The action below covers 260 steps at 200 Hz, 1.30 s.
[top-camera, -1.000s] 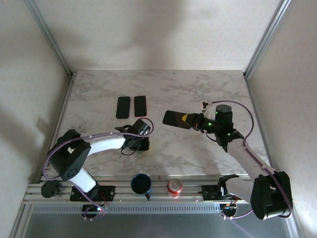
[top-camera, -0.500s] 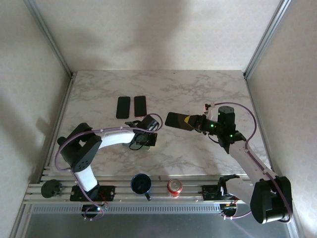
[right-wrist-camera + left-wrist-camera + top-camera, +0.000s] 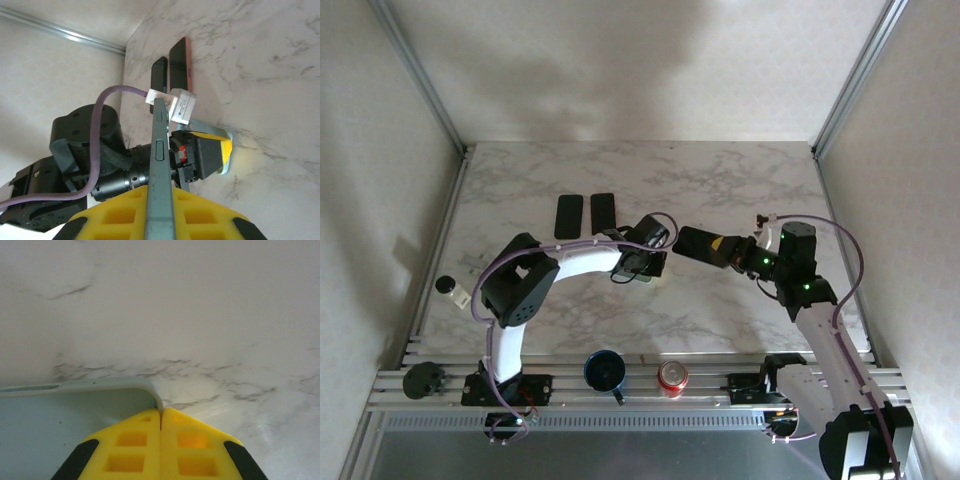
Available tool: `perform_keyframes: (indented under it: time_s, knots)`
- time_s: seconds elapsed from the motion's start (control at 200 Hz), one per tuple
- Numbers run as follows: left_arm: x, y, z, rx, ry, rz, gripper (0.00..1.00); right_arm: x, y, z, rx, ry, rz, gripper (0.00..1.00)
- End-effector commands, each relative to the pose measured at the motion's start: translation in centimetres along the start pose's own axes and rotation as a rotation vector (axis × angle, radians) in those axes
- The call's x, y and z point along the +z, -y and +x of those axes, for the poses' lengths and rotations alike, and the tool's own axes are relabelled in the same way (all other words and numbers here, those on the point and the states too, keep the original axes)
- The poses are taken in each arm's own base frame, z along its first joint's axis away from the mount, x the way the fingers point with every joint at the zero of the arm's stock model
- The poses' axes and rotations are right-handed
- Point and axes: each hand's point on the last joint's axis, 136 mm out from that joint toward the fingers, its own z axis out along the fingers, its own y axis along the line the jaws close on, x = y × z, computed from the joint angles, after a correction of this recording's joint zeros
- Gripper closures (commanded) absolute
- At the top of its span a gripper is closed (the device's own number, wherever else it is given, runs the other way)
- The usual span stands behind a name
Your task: Put the phone into the phone case
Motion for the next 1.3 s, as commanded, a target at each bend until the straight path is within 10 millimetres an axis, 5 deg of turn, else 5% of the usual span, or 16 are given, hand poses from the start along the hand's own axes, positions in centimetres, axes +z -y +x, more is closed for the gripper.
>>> perform_keyframes:
  time_s: [0.0, 0.36, 0.591, 0.816, 0.881, 1.117, 1.297]
  knots:
    - [0.1, 2.1, -0.2, 0.021, -0.007, 0.057, 1.00, -1.1, -0.8, -0.9, -0.014, 0.035, 0.003, 1.00]
    - [0.2, 4.9, 0.2, 0.050, -0.009, 0.110, 1.00, -1.8, 1.4, -1.4, 0.058, 0.070, 0.096, 1.00]
    - [0.9, 5.5, 0.8, 0.045, -0.018, 0.125, 0.98, -2.0, 1.0, -1.5, 0.060, 0.080, 0.093, 1.00]
    - [0.7, 6.4, 0.4, 0.030, -0.004, 0.152, 0.83, -2.1, 0.8, -1.5, 0.058, 0.080, 0.092, 1.00]
    - [0.2, 6.6, 0.0, 0.022, 0.009, 0.161, 0.77, -2.2, 0.8, -1.6, 0.060, 0.082, 0.094, 1.00]
    - [-2.9, 7.1, -2.1, -0.007, 0.077, 0.187, 0.76, -2.2, 0.4, -1.8, 0.056, 0.081, 0.087, 1.00]
    - [-6.7, 4.3, -4.1, -0.092, 0.159, 0.196, 0.79, -2.0, 0.3, -2.1, 0.059, 0.081, 0.076, 1.00]
